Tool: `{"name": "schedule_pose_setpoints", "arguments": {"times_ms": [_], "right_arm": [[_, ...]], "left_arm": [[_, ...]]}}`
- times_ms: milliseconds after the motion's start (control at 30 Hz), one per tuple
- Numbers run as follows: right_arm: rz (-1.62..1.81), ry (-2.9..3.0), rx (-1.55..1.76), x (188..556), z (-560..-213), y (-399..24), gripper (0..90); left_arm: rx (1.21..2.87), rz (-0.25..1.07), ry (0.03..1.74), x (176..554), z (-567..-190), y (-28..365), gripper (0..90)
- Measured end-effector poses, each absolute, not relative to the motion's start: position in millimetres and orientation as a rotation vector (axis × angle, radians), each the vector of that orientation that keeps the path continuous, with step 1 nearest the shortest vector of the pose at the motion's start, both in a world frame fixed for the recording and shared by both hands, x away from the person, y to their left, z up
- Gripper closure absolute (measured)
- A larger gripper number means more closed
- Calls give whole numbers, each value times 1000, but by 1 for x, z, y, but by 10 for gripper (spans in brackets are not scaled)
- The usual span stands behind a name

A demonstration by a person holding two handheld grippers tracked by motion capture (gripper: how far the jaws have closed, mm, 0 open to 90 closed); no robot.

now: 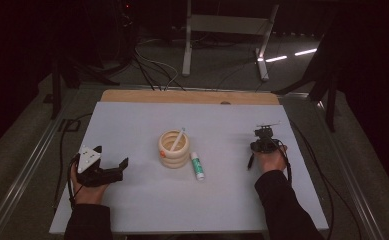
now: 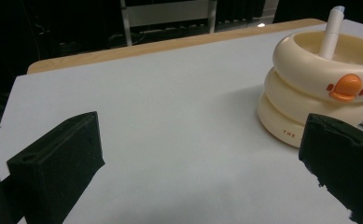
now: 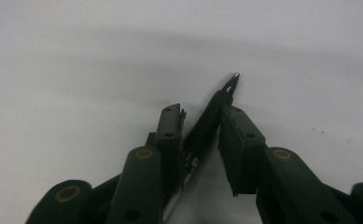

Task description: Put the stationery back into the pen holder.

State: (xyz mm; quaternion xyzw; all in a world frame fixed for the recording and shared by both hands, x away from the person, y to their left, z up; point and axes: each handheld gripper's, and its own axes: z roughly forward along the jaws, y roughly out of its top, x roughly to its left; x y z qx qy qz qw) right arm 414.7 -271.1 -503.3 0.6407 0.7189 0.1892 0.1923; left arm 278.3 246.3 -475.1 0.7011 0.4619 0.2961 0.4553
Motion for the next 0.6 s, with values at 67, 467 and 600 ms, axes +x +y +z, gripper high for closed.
{"name": "schedule_pose_setpoints", "arguments": {"times_ms": [67, 467, 600], "right_arm": [[529, 2038, 1797, 415, -502, -272, 711], [551, 2141, 1761, 412, -500, -278, 779], [515, 2162, 1750, 411, -500, -277, 762]], "left_arm": [[1729, 729, 1140, 278, -475, 246, 0], [1734, 730, 1140, 278, -475, 245, 1], [1733, 730, 1144, 278, -476, 246, 1]]}}
